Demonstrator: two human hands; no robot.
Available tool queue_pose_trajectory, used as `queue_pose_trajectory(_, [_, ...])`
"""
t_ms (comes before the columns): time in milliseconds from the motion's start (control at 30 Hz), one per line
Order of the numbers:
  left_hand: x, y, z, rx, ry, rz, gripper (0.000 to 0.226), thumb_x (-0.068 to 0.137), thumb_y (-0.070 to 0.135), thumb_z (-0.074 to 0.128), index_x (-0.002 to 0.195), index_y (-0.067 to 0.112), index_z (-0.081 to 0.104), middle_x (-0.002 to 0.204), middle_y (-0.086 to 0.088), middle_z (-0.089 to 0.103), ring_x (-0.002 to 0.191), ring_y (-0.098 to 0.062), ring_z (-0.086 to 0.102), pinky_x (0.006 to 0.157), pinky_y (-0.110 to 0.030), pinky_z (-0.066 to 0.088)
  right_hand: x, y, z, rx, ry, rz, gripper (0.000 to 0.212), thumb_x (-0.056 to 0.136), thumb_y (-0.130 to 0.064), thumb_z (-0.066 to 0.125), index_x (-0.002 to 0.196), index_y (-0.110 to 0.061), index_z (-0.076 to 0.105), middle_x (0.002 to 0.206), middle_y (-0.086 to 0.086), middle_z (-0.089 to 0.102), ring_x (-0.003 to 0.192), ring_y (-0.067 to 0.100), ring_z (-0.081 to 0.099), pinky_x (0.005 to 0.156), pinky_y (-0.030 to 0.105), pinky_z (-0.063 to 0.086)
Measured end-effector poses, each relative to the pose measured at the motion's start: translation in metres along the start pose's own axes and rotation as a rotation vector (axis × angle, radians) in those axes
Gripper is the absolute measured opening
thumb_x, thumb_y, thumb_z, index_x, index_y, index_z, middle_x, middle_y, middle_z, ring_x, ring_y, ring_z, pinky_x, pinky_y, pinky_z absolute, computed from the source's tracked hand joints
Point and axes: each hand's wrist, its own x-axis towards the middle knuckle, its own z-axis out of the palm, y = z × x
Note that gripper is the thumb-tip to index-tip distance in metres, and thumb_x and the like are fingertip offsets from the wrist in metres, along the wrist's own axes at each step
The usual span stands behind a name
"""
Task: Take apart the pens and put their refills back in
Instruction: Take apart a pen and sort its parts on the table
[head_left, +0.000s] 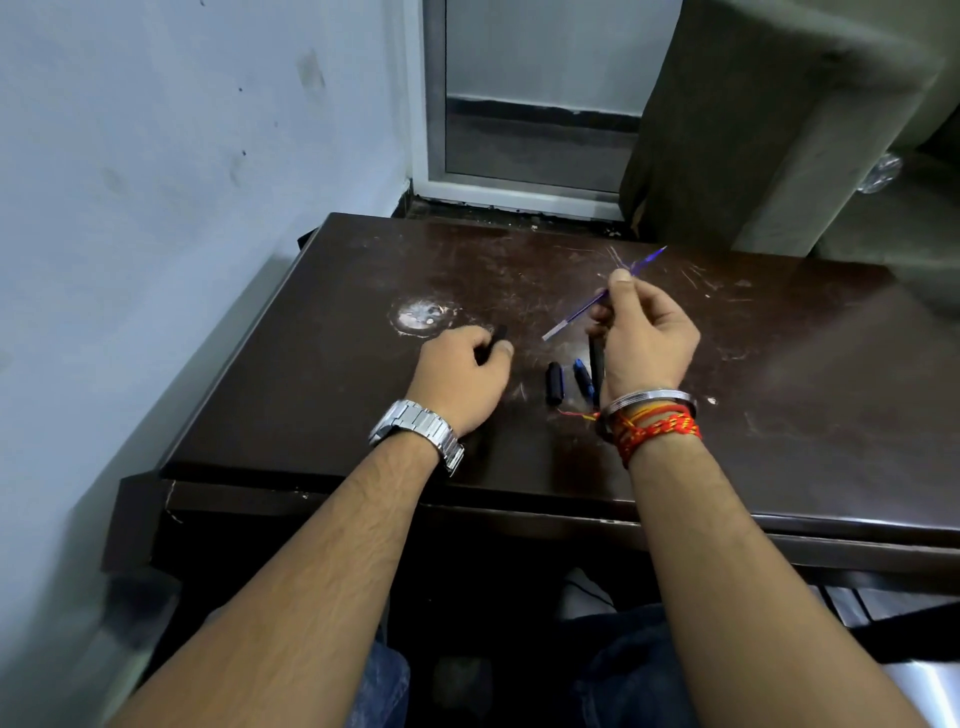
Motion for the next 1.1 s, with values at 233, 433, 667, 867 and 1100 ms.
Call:
queue_pose_trajectory(233, [0.001,0.005,0.000,-0.215,0.119,-0.022,0.009,0.075,0.036,0.070,0.077,0.026,0.071,0.067,0.009,0.069,0.060,0.000,0.061,0.053,-0.010,0.044,-0.012,0.013,0.003,-0.304,-0.362,0.017,0.018,0.086,-0.023,0.075,0.068,-0.020,0.074,0.057,-0.001,0.067,0.054,0.011,0.061,0.056,0.029,0.054])
queue_pose_trajectory(433, [0.000,0.001,-0.002,-0.166,0.044,0.035,0.003,0.076,0.034,0.076,0.076,0.031,0.074,0.072,0.005,0.074,0.067,-0.007,0.067,0.058,-0.020,0.051,-0.016,0.019,0.011,-0.295,-0.412,0.024,0.016,0.086,-0.021,0.075,0.070,-0.020,0.075,0.064,0.004,0.071,0.056,0.009,0.062,0.058,0.027,0.052])
queue_pose_trajectory(667, [0.015,-0.019,-0.036,0.211,0.317,-0.217,0.013,0.073,0.019,0.065,0.069,0.009,0.071,0.051,0.001,0.053,0.060,-0.026,0.054,0.054,-0.025,0.036,-0.007,0.018,0.001,-0.403,-0.248,0.036,0.013,0.083,-0.031,0.075,0.076,-0.021,0.073,0.062,-0.002,0.072,0.053,0.007,0.065,0.062,0.035,0.061])
queue_pose_trajectory(867, [0.015,-0.027,-0.040,0.319,0.146,-0.396,0.013,0.068,0.012,0.064,0.058,0.008,0.056,0.058,-0.007,0.053,0.050,-0.020,0.049,0.039,-0.024,0.029,-0.008,0.017,0.001,-0.542,-0.228,0.012,0.012,0.079,-0.032,0.076,0.083,-0.021,0.074,0.067,-0.005,0.073,0.060,0.006,0.070,0.068,0.039,0.063])
queue_pose_trajectory(1100, [0.013,-0.023,-0.038,0.317,0.129,-0.419,0.015,0.067,0.012,0.067,0.061,0.006,0.053,0.065,-0.009,0.056,0.051,-0.019,0.050,0.038,-0.022,0.029,-0.003,0.007,-0.007,-0.686,-0.146,-0.033,0.016,0.081,-0.034,0.074,0.081,-0.018,0.075,0.070,-0.005,0.072,0.069,0.011,0.070,0.071,0.030,0.060])
